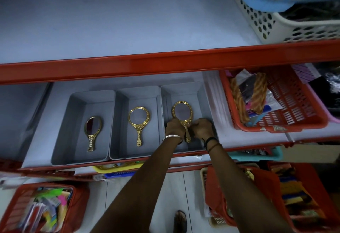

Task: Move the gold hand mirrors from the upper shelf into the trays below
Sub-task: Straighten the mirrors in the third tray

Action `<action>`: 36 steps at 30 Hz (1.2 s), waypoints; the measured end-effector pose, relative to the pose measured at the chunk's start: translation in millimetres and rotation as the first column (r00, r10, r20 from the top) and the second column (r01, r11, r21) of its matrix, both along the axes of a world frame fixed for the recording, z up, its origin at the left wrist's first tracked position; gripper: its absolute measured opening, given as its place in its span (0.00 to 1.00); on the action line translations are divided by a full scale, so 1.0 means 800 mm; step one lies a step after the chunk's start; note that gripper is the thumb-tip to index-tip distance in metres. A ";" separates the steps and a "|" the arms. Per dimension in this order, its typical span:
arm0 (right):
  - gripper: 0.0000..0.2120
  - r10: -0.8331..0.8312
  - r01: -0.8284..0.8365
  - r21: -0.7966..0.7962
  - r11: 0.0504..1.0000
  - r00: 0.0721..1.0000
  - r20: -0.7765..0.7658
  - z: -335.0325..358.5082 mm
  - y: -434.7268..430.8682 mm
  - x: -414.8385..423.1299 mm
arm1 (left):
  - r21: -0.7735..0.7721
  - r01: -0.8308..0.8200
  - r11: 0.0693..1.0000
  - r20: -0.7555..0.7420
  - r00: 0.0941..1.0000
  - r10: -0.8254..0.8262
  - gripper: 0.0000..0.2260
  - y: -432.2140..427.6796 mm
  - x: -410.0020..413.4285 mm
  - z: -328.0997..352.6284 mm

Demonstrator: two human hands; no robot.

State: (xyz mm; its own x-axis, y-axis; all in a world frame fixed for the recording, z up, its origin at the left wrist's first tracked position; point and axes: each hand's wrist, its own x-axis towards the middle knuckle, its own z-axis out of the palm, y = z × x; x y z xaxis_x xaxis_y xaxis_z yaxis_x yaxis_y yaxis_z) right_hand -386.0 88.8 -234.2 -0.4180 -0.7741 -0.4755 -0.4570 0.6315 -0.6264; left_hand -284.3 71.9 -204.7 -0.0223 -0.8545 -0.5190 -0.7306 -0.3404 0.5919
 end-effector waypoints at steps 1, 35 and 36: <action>0.10 0.018 -0.018 0.011 1.000 1.000 0.013 -0.001 0.003 0.001 | -0.003 0.003 1.000 -0.012 1.000 -0.003 0.13 0.003 0.001 -0.002; 0.09 -0.091 0.098 -0.130 0.987 0.994 0.055 0.009 0.027 0.018 | -0.085 0.009 0.996 -0.029 1.000 -0.011 0.08 0.017 -0.001 -0.021; 0.10 -0.092 0.098 -0.133 0.986 0.995 0.049 0.008 0.028 0.018 | -0.088 0.005 0.996 -0.033 0.999 -0.008 0.08 0.017 -0.001 -0.022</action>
State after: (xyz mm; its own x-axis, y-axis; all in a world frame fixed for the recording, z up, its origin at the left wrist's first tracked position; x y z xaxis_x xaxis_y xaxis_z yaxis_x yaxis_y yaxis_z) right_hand -371.6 110.9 -227.6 -0.4743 -0.7902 -0.3880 -0.3703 0.5790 -0.7264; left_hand -285.2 85.4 -222.1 -0.0443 -0.8968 -0.4403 -0.7118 -0.2809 0.6437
